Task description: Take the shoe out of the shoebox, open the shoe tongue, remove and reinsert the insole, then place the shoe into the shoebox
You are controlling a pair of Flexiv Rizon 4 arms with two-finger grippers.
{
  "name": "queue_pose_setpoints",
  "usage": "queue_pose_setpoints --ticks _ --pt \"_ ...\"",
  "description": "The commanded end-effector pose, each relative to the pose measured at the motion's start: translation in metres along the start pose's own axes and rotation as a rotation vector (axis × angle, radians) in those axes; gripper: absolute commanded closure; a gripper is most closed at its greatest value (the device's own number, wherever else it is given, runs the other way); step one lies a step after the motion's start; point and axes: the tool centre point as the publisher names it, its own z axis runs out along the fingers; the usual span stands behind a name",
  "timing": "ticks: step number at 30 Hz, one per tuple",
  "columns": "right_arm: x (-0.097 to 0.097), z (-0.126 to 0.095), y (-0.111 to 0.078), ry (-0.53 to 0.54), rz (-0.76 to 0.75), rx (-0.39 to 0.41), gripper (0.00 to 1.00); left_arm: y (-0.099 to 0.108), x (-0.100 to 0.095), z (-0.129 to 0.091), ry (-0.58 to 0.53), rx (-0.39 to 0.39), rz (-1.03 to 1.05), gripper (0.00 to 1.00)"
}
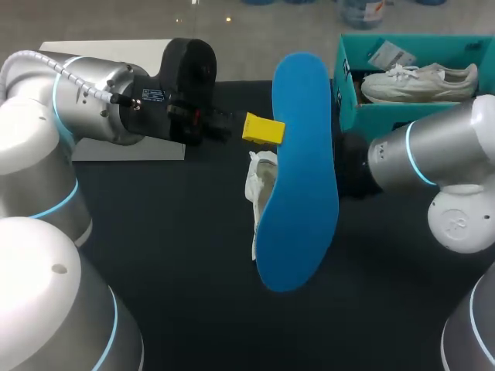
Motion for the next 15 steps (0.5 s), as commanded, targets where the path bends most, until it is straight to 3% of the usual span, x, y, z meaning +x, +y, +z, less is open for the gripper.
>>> queue_pose_setpoints --ticks 1,8,13,15 --pt "-0.005 -0.029 0.010 0.522 0.224 0.012 0.00 0.001 -0.001 0.000 0.002 0.002 0.001 1.00" --pt "0.014 -0.065 0.032 0.709 0.273 0.099 0.00 0.001 -0.001 0.000 0.002 0.002 0.001 1.00" --pt "0.026 -0.092 0.043 0.811 0.283 0.079 0.00 0.001 -0.001 0.000 0.002 0.002 0.001 1.00" --pt "0.028 -0.100 0.047 0.792 0.288 0.083 0.00 0.001 -0.001 0.000 0.002 0.002 0.001 1.00"
